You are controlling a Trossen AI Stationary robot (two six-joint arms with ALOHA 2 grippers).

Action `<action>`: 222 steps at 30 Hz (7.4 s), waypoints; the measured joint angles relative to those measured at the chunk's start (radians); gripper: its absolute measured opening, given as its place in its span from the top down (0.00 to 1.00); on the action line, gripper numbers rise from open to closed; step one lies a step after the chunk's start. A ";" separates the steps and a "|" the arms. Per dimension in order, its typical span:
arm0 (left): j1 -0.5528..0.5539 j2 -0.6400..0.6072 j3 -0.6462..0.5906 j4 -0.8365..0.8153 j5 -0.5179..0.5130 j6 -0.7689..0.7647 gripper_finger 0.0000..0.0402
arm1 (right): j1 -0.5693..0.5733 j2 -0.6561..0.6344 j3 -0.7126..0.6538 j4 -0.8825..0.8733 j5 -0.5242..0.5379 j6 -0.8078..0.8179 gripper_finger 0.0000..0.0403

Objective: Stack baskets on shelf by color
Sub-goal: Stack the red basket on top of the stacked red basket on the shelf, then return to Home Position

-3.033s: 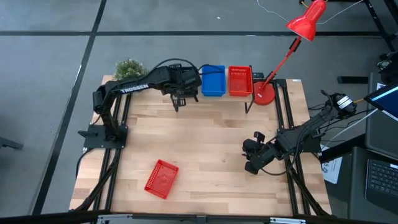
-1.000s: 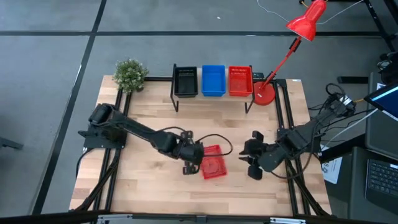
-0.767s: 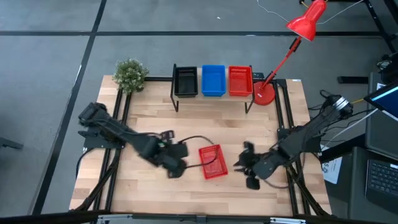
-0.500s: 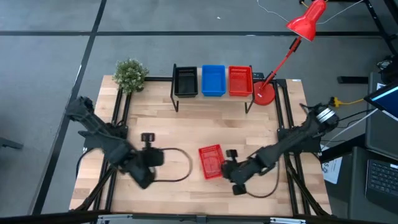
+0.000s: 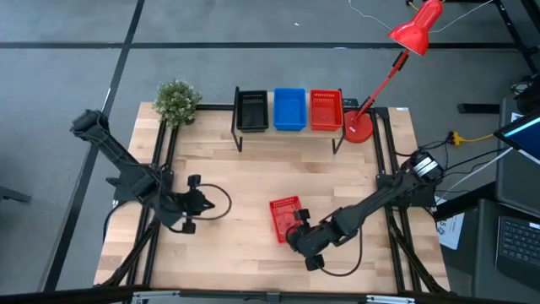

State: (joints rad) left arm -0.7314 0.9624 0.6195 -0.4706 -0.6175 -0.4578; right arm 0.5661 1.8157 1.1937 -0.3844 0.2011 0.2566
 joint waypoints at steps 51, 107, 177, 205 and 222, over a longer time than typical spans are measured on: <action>0.355 -0.840 -0.557 0.355 0.304 0.471 1.00 | -0.087 0.070 0.772 -1.002 0.267 0.260 1.00; 0.355 -0.950 -0.612 0.524 0.348 0.514 1.00 | -1.134 -0.442 0.314 -0.807 -0.214 -0.843 1.00; 0.354 -0.950 -0.612 0.524 0.349 0.514 1.00 | -0.729 -0.421 0.193 -0.778 -0.263 -0.153 0.72; 0.355 -0.949 -0.612 0.524 0.348 0.514 1.00 | -0.254 -1.417 -1.076 0.265 -0.109 0.078 0.72; 0.355 -0.949 -0.612 0.525 0.348 0.514 1.00 | -0.324 -1.815 -1.103 0.140 -0.143 0.102 0.72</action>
State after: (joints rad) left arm -0.3767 0.0130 0.0074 0.0540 -0.2693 0.0564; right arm 0.2424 0.0007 0.0910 -0.2443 0.0581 0.3581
